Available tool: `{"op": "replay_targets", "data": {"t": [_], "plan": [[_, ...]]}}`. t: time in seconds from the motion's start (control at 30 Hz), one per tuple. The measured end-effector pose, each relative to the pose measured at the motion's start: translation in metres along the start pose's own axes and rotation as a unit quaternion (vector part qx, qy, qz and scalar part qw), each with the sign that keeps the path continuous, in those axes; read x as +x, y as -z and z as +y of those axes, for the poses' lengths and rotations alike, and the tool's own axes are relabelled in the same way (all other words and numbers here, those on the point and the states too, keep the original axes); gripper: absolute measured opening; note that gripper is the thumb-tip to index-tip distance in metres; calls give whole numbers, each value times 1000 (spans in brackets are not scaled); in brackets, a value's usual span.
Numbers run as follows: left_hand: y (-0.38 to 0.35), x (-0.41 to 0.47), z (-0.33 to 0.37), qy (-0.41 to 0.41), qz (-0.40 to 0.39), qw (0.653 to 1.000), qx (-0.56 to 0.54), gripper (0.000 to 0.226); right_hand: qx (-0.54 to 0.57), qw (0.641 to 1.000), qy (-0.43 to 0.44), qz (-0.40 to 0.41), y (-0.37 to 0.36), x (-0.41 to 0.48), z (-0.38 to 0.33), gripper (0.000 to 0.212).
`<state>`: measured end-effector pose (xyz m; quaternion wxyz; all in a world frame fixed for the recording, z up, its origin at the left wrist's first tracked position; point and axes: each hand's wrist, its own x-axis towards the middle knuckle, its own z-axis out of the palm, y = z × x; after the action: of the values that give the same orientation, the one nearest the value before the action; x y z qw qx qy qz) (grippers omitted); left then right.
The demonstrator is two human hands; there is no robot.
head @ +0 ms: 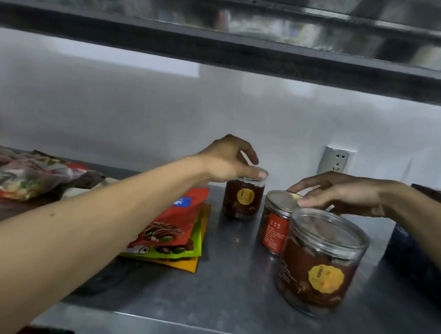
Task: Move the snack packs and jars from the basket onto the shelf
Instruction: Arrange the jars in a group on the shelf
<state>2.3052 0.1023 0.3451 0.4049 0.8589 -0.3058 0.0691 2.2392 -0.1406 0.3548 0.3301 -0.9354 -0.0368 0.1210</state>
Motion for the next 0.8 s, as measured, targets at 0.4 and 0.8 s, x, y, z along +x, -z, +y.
{"op": "replay_targets", "data": {"t": [0.4, 0.8], "plan": [[12, -25, -20, 41, -68, 996, -28, 39, -177, 979, 7, 97, -23, 11, -28, 71], [8, -29, -21, 18, -98, 994, -40, 42, -115, 992, 13, 43, -22, 15, -36, 70]]}}
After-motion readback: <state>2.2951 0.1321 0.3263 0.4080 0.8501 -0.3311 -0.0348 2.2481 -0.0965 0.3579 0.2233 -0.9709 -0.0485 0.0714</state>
